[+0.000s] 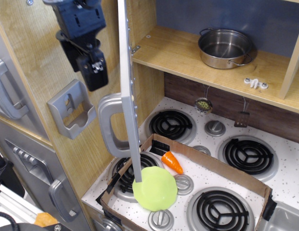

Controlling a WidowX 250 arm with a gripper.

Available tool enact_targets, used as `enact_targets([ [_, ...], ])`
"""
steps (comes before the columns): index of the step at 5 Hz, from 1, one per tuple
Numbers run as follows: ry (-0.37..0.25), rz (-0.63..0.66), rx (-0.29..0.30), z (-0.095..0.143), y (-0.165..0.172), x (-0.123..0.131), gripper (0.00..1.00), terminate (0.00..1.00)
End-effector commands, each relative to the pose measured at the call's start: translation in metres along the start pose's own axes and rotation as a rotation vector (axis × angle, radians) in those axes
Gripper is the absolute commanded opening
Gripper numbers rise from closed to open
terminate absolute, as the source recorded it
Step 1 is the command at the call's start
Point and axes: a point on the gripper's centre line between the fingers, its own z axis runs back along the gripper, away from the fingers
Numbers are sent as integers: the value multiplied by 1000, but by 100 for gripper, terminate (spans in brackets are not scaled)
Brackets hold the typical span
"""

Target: Close microwave

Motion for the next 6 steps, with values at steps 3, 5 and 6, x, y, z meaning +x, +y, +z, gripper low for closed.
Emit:
enact_targets([
  [3,-224,20,-45,-30,-19,44,100,0],
  [5,-285,-25,-42,-26,-15,81,100,0],
  [6,-293,-61,-49,-26,-12,100,100,0],
])
